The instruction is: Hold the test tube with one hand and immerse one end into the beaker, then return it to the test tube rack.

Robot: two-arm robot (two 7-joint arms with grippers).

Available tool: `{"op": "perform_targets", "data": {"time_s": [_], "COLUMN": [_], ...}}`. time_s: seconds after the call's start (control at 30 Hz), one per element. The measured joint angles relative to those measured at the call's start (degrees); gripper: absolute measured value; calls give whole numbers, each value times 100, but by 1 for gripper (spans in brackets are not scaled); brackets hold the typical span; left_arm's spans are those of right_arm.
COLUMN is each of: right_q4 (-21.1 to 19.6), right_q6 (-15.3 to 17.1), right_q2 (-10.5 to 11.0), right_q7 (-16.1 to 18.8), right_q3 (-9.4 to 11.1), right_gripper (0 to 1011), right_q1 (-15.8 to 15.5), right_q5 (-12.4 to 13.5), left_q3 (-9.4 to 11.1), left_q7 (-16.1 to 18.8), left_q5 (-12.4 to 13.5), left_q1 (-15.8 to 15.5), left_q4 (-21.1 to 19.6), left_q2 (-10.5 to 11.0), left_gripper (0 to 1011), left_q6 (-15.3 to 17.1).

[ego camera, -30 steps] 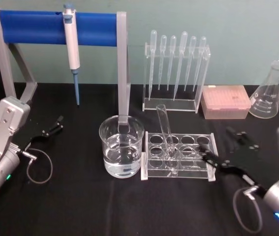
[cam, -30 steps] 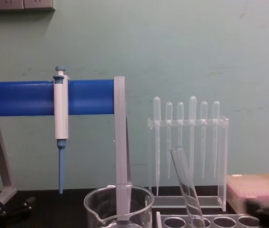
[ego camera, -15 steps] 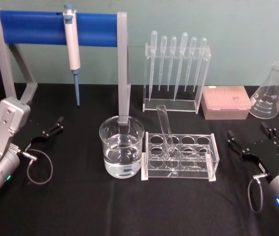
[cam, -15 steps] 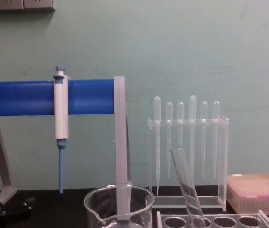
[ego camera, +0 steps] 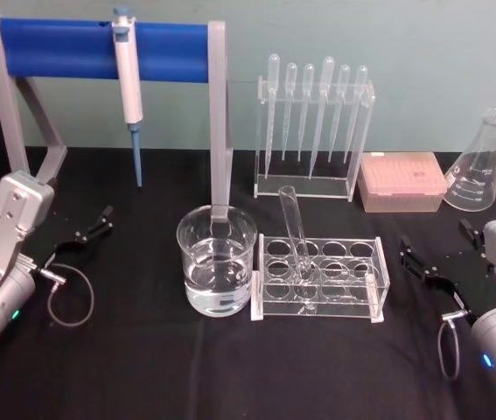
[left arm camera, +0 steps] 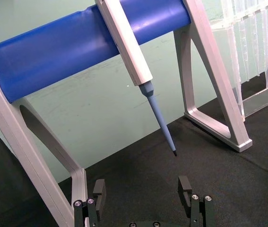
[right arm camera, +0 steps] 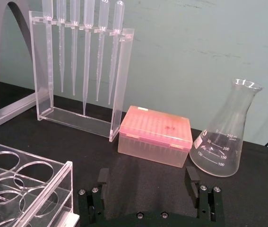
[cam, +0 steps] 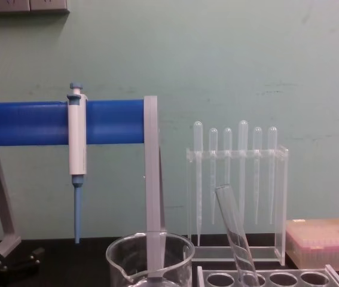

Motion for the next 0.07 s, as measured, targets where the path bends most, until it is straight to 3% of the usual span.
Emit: {"op": "perform_targets", "data": {"time_s": [0.07], "right_q4": [-3], "right_q6": [-3], "right_q2": [2], "right_q7": [9], "right_q3": [4], "right_gripper": [1003], "right_q1": [-3], "right_q5": [15], "left_q3": [0], "left_q7": [0], "left_q5": [0], "left_q1": [0], "left_q4": [0], "left_q2": [0], "left_gripper": [1000], "left_q6": [0]}}
